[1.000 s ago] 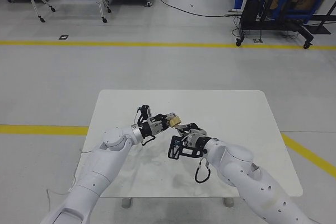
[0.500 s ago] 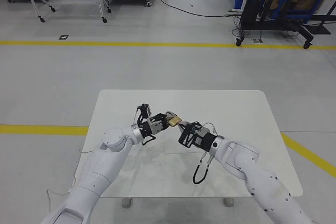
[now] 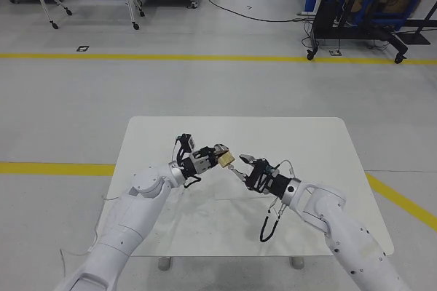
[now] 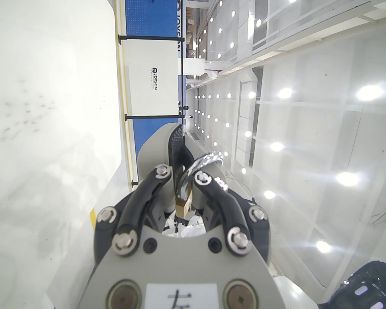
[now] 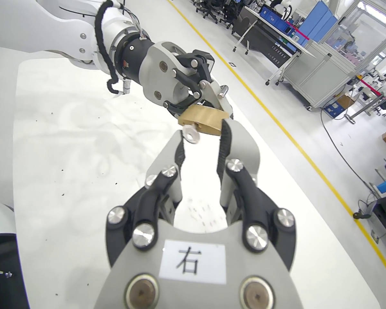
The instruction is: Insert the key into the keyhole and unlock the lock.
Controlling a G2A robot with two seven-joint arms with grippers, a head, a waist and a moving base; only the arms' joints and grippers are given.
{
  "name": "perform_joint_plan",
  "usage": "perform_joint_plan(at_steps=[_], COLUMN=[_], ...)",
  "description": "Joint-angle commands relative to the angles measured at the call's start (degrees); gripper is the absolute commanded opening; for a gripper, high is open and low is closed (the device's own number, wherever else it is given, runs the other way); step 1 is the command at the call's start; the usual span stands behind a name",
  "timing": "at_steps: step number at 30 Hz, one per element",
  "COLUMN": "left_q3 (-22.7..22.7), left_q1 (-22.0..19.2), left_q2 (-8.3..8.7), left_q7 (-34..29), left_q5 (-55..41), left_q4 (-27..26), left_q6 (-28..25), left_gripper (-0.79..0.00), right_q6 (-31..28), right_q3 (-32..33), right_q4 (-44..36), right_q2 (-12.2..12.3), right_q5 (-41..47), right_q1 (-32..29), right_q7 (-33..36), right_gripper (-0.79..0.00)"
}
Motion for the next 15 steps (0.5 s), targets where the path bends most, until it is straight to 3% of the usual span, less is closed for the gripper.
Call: perform_joint_plan(at_steps=[1,8,12,15], left_q3=[-0.1,2.5,6.2,8.5], left_q1=[-0.1,-0.9,-2.6,-3.7], left_q2=[0.10,0.34,-0.18,-0.79], left_q7=[0.9,6.4,8.8,9.6], left_q5=[1.4,13.2,19.9,22.3], left_q4=[-0.1,0.5,2.5,4.3], left_q6=[0.1,5.5,13.7,16.5], left_gripper=[-0.785,-0.785,-0.785,-0.785], right_q6=[0.4,-1.4,-1.7,-1.7], right_q3=[2.6,16.5,17.1,17.1], right_q4=[-0.4,-1.4,-1.5,-1.5], right_q2=[0.4,2.0,2.1,2.1], right_q5=[0.5,6.6,6.8,6.8], right_q1=[-1.9,-10.6,-11.0,-11.0], right_q7=[-1.8,-11.0,-11.4,-11.4], right_gripper=[0.000,0.000,0.000,0.000])
